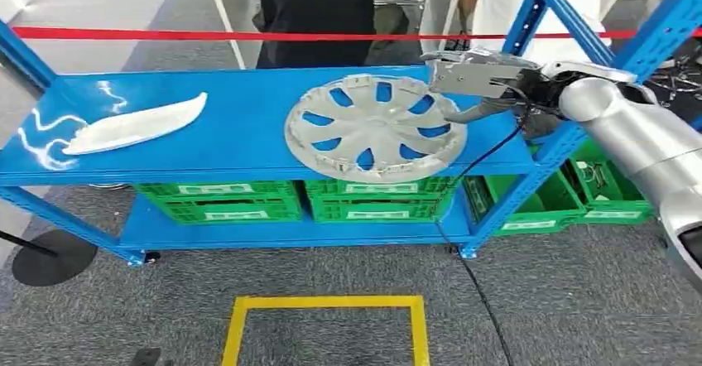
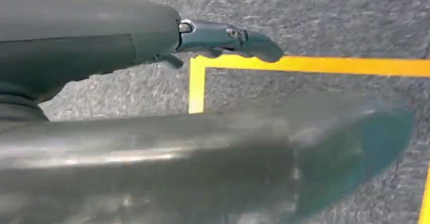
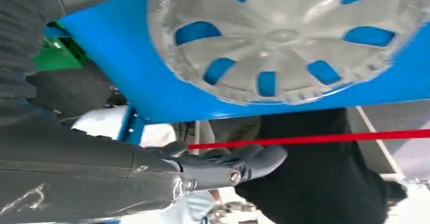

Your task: Take the parts from the cabinet and place them on the table.

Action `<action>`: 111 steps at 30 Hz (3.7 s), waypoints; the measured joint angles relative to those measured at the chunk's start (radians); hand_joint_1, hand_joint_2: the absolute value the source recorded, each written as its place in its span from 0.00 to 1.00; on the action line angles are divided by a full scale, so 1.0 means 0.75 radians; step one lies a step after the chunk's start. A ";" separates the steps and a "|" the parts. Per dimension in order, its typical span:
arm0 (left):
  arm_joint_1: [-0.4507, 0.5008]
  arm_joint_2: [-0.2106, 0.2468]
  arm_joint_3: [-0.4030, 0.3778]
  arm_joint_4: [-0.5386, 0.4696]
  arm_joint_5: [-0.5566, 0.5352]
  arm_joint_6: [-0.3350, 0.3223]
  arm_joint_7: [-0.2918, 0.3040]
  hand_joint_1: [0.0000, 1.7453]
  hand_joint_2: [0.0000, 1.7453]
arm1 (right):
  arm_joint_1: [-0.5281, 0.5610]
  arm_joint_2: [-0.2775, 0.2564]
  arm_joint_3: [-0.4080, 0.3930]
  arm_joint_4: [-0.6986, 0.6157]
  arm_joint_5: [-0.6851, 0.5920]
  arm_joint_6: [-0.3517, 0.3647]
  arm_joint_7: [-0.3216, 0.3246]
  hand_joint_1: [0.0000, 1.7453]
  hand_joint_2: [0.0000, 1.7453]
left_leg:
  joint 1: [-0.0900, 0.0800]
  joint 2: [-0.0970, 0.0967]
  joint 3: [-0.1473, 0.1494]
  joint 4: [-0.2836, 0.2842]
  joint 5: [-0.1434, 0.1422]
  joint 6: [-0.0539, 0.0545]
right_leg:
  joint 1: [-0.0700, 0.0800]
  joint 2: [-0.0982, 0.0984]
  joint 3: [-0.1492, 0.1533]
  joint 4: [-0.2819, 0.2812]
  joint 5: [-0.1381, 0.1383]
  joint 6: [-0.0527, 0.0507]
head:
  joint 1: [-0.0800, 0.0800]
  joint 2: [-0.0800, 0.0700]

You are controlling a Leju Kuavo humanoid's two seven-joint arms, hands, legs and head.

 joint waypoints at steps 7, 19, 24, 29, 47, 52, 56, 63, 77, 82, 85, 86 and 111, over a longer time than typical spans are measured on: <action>0.000 0.000 0.008 0.000 0.008 -0.010 -0.004 0.00 0.00 | 0.019 0.004 0.011 0.009 -0.001 0.003 -0.001 0.00 1.00 | 0.009 0.007 -0.245 0.411 -0.125 -0.034 | -0.009 -0.001 0.026 -0.006 -0.026 -0.013 | -0.007 0.000; -0.002 -0.003 0.026 0.002 0.008 -0.006 0.001 0.00 0.00 | -0.003 0.013 0.021 0.017 -0.007 0.005 -0.012 0.00 1.00 | 0.015 0.003 -0.067 0.012 0.049 0.040 | -0.001 -0.005 -0.065 0.253 -0.192 0.045 | -0.008 0.000; 0.004 -0.002 0.032 0.002 0.008 -0.009 0.001 0.00 0.00 | 0.012 0.013 0.031 0.028 -0.009 0.006 -0.013 0.00 1.00 | 0.002 -0.003 -0.019 0.013 0.015 0.047 | 0.004 -0.005 -0.114 0.250 -0.063 0.022 | -0.007 0.000; 0.000 -0.001 0.033 0.002 0.008 -0.009 0.000 0.00 0.00 | -0.011 0.014 0.031 0.030 -0.011 0.005 -0.014 0.00 1.00 | -0.004 -0.003 0.004 0.009 -0.010 0.022 | 0.017 -0.003 0.006 0.006 -0.011 0.005 | -0.012 0.000; -0.003 -0.001 0.034 0.002 0.008 -0.009 -0.001 0.00 0.00 | -0.021 0.022 0.030 0.037 -0.012 0.004 -0.017 0.00 1.00 | 0.008 0.005 -0.063 -0.001 0.060 0.043 | 0.000 -0.004 0.113 0.005 -0.117 0.045 | -0.020 0.000; 0.007 0.000 0.035 0.002 0.009 -0.009 0.002 0.00 0.00 | 0.005 0.022 0.035 0.040 -0.014 0.005 -0.017 0.00 1.00 | 0.002 -0.002 -0.022 0.000 0.020 0.062 | 0.003 -0.005 -0.152 0.433 -0.254 0.045 | -0.011 0.000; 0.011 -0.001 0.034 0.002 0.009 -0.009 0.002 0.00 0.00 | 0.002 0.022 0.037 0.041 -0.014 0.004 -0.017 0.00 1.00 | -0.009 -0.006 0.047 -0.001 -0.030 0.059 | 0.020 -0.006 -0.065 0.066 0.035 0.000 | -0.009 0.000; -0.002 -0.002 0.035 0.004 0.008 -0.014 0.006 0.00 0.00 | -0.011 0.025 0.039 0.042 -0.019 0.002 -0.019 0.00 1.00 | -0.016 0.000 0.033 0.075 -0.066 0.008 | 0.010 -0.006 0.018 -0.050 0.027 -0.024 | -0.011 0.000; 0.001 -0.006 0.035 0.005 0.009 0.004 0.025 0.00 0.00 | 0.008 0.039 0.052 0.051 -0.029 0.001 -0.020 0.00 1.00 | 0.015 0.002 -0.075 -0.029 0.095 -0.001 | 0.005 -0.001 0.078 -0.039 -0.044 0.005 | -0.009 0.000; 0.005 -0.009 0.042 0.005 0.038 0.017 0.025 0.00 0.00 | 0.019 -0.001 0.053 0.010 -0.031 0.013 0.031 0.00 1.00 | 0.011 -0.009 -0.075 -0.028 0.091 0.014 | 0.004 -0.013 0.091 -0.062 -0.042 0.005 | -0.005 0.000; 0.005 -0.019 0.064 0.005 0.066 0.038 0.030 0.00 0.00 | 0.089 -0.127 0.050 -0.158 -0.034 0.001 0.102 0.00 1.00 | 0.011 -0.010 -0.073 -0.027 0.089 0.020 | 0.003 -0.016 0.097 -0.072 -0.042 0.028 | -0.004 0.000; 0.006 -0.021 0.068 0.005 0.070 0.044 0.037 0.00 0.00 | 0.128 -0.177 0.044 -0.224 -0.030 -0.015 0.115 0.00 1.00 | 0.011 -0.012 -0.073 -0.027 0.089 0.021 | 0.003 -0.017 0.098 -0.072 -0.042 0.030 | -0.004 0.000; 0.008 -0.056 0.132 0.004 0.124 0.082 0.046 0.00 0.00 | 1.947 -0.120 -1.045 -1.506 0.683 -0.390 -0.171 0.00 1.00 | 0.015 -0.009 -0.056 -0.030 0.078 0.015 | 0.008 -0.012 0.102 -0.058 -0.058 0.025 | -0.005 0.000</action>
